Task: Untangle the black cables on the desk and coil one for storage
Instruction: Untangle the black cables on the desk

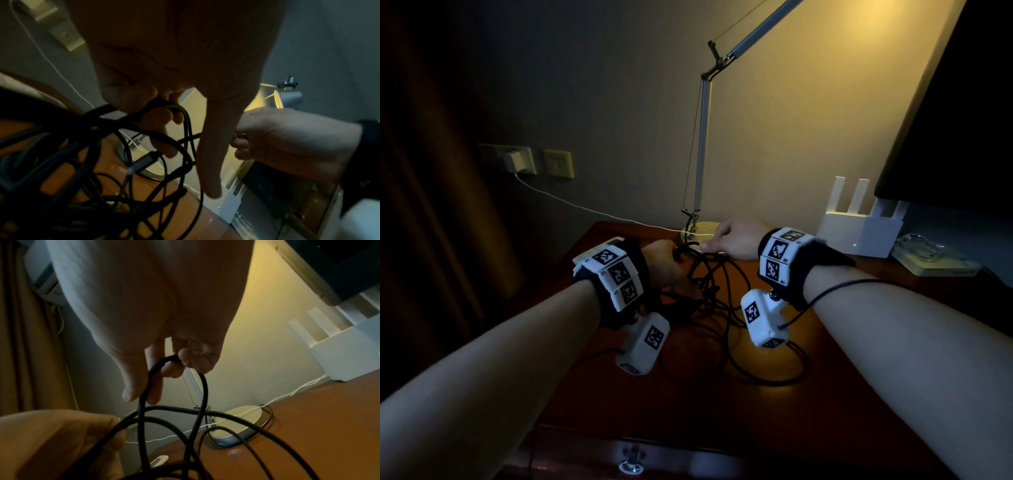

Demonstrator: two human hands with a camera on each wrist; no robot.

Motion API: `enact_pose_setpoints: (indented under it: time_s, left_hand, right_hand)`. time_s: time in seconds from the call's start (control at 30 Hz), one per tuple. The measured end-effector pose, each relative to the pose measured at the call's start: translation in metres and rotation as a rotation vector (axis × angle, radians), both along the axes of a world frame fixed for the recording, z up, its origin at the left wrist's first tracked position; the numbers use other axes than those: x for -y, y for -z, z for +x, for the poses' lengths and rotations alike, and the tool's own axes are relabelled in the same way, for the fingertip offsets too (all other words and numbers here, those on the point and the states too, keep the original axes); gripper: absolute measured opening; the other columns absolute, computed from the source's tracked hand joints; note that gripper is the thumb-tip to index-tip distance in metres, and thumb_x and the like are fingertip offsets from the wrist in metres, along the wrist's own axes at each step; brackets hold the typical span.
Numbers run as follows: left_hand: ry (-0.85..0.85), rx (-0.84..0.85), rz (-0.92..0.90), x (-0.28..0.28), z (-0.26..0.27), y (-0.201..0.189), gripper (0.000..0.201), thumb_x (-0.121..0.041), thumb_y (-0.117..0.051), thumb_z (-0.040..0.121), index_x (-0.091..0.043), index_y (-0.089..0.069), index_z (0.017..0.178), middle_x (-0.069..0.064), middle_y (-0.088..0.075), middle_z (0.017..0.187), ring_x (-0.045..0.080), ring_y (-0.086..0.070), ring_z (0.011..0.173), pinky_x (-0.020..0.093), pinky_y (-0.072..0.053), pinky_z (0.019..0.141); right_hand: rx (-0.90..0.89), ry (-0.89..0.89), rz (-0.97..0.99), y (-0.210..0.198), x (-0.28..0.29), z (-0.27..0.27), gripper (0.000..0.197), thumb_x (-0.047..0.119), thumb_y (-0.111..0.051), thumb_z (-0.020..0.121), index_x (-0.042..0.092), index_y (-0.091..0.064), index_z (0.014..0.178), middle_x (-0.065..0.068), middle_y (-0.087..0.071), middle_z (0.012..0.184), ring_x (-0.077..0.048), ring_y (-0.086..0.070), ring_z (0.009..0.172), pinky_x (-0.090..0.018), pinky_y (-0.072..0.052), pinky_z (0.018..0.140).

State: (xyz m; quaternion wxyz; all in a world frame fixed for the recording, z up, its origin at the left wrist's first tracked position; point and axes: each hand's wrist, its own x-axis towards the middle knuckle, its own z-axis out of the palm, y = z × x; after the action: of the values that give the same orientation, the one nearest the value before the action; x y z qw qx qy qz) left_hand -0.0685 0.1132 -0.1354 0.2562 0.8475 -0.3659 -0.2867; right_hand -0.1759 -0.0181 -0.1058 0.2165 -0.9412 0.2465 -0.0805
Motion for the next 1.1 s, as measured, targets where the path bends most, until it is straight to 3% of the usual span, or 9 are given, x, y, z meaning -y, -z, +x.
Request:
enact_pose_setpoints:
  time_s: [0.07,0.13,0.2,0.33,0.43,0.63,0.77,0.93,1.1]
  left_hand:
    - [0.015,0.112,0.057,0.000,-0.002,0.001,0.082,-0.034,-0.094,0.039,-0.017,-0.054,0.108,-0.001,-0.064,0.108,0.019,-0.062,0.097,0.038,-0.056,0.079]
    - [0.015,0.242,0.151,-0.001,-0.006,0.005,0.099,-0.034,-0.094,0.045,-0.020,-0.039,0.125,0.000,-0.054,0.122,0.024,-0.055,0.112,0.043,-0.052,0.088]
    - [0.059,0.391,0.249,0.001,-0.010,0.010,0.106,-0.038,-0.093,0.049,-0.019,-0.031,0.132,0.005,-0.051,0.129,0.028,-0.053,0.116,0.042,-0.050,0.089]
    - [0.104,0.513,0.357,0.003,-0.009,0.019,0.104,-0.041,-0.090,0.054,-0.019,-0.027,0.134,0.009,-0.055,0.121,0.030,-0.059,0.105,0.040,-0.052,0.075]
    - [0.093,0.578,0.337,0.004,-0.005,0.023,0.080,-0.044,-0.086,0.059,-0.022,-0.037,0.119,0.003,-0.055,0.100,0.025,-0.058,0.085,0.037,-0.051,0.067]
    - [0.070,0.541,0.235,0.008,0.004,0.026,0.047,-0.054,-0.073,0.066,-0.027,-0.054,0.099,-0.001,-0.060,0.097,0.020,-0.060,0.082,0.032,-0.053,0.071]
    - [0.080,0.451,0.158,0.006,0.012,0.024,0.022,-0.040,-0.075,0.073,-0.025,-0.060,0.080,0.000,-0.067,0.087,0.018,-0.064,0.080,0.027,-0.051,0.064]
    - [0.074,0.321,0.029,0.002,0.016,0.015,0.023,-0.023,-0.080,0.071,-0.026,-0.060,0.081,-0.002,-0.066,0.088,0.014,-0.061,0.081,0.027,-0.048,0.065]
    - [0.078,0.305,-0.050,-0.001,0.011,0.003,0.028,-0.027,-0.081,0.072,-0.026,-0.060,0.090,-0.012,-0.059,0.081,0.004,-0.054,0.072,0.017,-0.039,0.055]
  right_hand:
    - [-0.006,-0.043,-0.013,-0.001,-0.002,0.000,0.038,0.044,-0.062,0.090,0.007,-0.073,0.093,-0.005,-0.065,0.084,-0.015,-0.054,0.080,-0.024,-0.039,0.064]
    - [0.008,-0.071,-0.009,0.000,-0.002,0.000,0.028,0.038,-0.060,0.093,0.013,-0.072,0.097,0.002,-0.061,0.086,-0.011,-0.053,0.077,-0.015,-0.038,0.056]
    - [0.025,-0.098,-0.020,0.002,-0.004,0.002,0.024,0.033,-0.059,0.095,0.014,-0.073,0.100,0.002,-0.062,0.090,-0.010,-0.053,0.077,-0.013,-0.037,0.055]
    - [0.051,-0.115,-0.017,0.007,-0.007,0.008,0.025,0.026,-0.057,0.096,0.010,-0.073,0.086,0.005,-0.056,0.067,-0.010,-0.047,0.063,-0.017,-0.033,0.052]
    - [0.046,-0.096,-0.034,0.011,-0.006,0.013,0.033,0.028,-0.056,0.097,0.018,-0.067,0.067,0.005,-0.049,0.057,-0.011,-0.041,0.054,-0.021,-0.031,0.049]
    - [0.008,-0.031,-0.052,0.007,-0.005,0.012,0.031,0.028,-0.050,0.100,0.009,-0.073,0.093,0.006,-0.045,0.057,-0.008,-0.039,0.052,-0.020,-0.027,0.046]
    - [0.002,0.006,-0.035,0.008,-0.002,0.015,0.038,0.029,-0.044,0.102,0.002,-0.072,0.102,0.003,-0.044,0.060,-0.010,-0.038,0.054,-0.022,-0.028,0.048]
    - [-0.023,0.057,-0.035,0.005,-0.003,0.021,0.038,0.024,-0.041,0.104,-0.003,-0.066,0.111,0.000,-0.039,0.061,-0.010,-0.035,0.052,-0.015,-0.027,0.039]
    - [-0.057,0.019,-0.066,0.005,-0.003,0.028,0.031,0.025,-0.047,0.101,0.006,-0.071,0.094,0.002,-0.046,0.059,-0.010,-0.040,0.051,-0.021,-0.028,0.045]
